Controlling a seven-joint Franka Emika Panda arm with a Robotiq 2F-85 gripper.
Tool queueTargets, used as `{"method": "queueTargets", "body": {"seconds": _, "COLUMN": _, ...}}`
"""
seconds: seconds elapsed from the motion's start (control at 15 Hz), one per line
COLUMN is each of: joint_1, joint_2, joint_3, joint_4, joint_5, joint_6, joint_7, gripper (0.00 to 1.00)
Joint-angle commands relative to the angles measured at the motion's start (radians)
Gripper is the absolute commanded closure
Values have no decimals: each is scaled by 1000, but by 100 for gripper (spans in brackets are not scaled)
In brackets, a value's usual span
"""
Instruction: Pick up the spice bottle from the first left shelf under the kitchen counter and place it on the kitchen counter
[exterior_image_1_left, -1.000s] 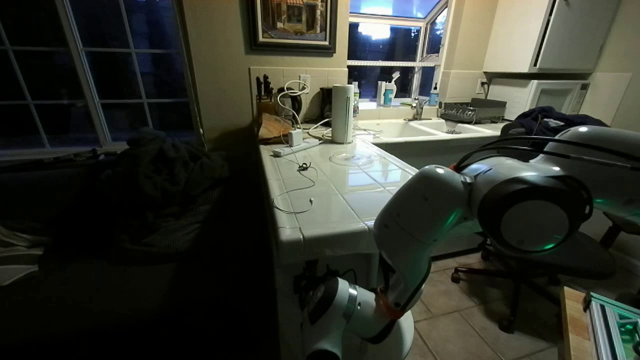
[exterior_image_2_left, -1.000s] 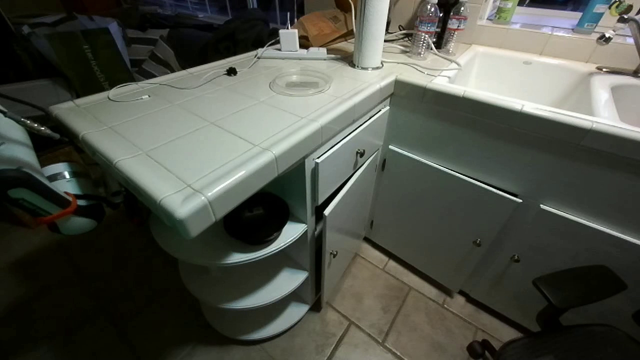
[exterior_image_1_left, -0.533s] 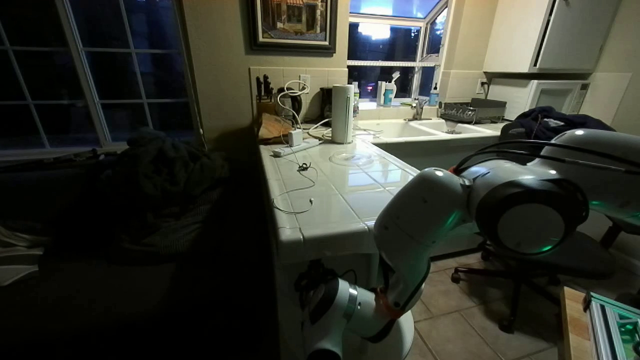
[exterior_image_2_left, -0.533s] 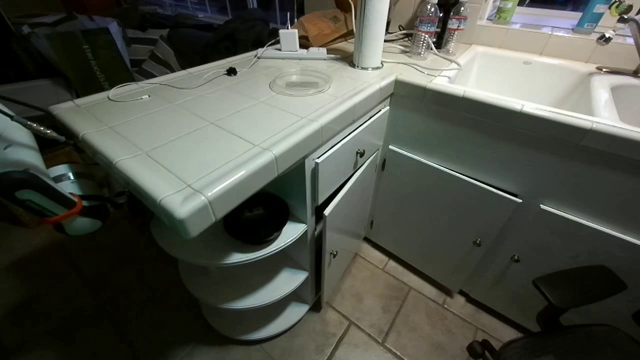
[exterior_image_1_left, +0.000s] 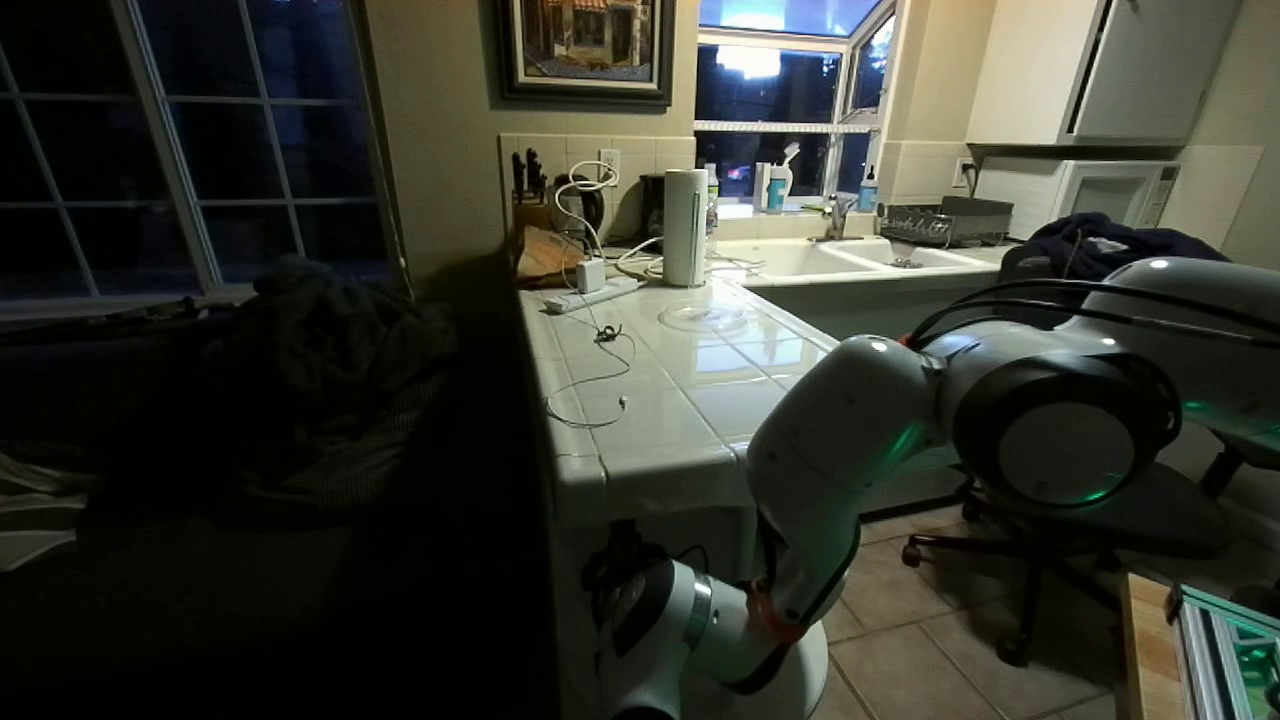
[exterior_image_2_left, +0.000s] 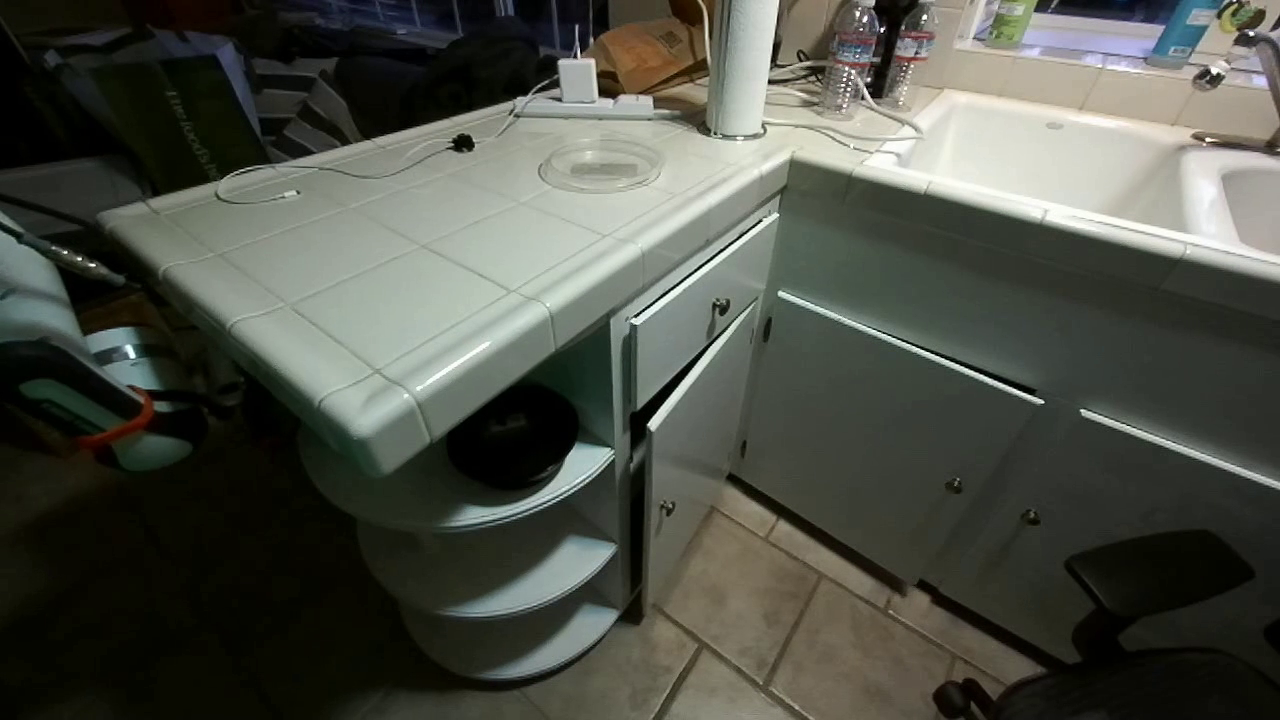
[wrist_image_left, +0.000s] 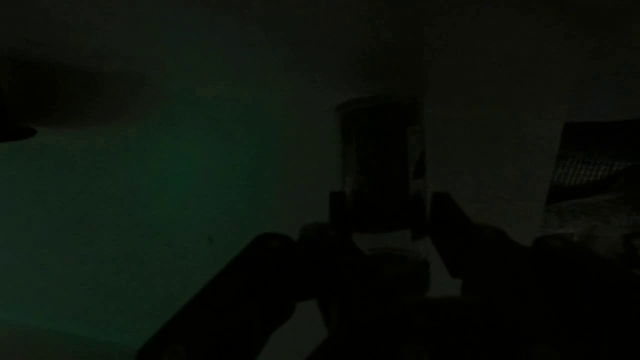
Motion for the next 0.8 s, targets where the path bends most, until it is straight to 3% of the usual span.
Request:
{"method": "queueTargets", "body": {"seconds": 0.0, "joint_1": 5, "joint_2": -7, "joint_3": 45, "joint_4": -4, "joint_5": 0, "joint_6": 41, "joint_7": 11, "gripper": 80}}
{"method": "queueTargets", "body": {"seconds": 0.33, "joint_1": 14, "joint_2": -12, "joint_3": 94, "joint_4": -16, "joint_5": 26, "joint_6": 38, "joint_7": 0, "gripper": 80}}
{"method": "queueTargets", "body": {"seconds": 0.73, "joint_1": 17, "joint_2": -13, "joint_3": 97, "joint_4": -21, "joint_5": 24, "joint_6": 35, "joint_7": 3, "gripper": 80}}
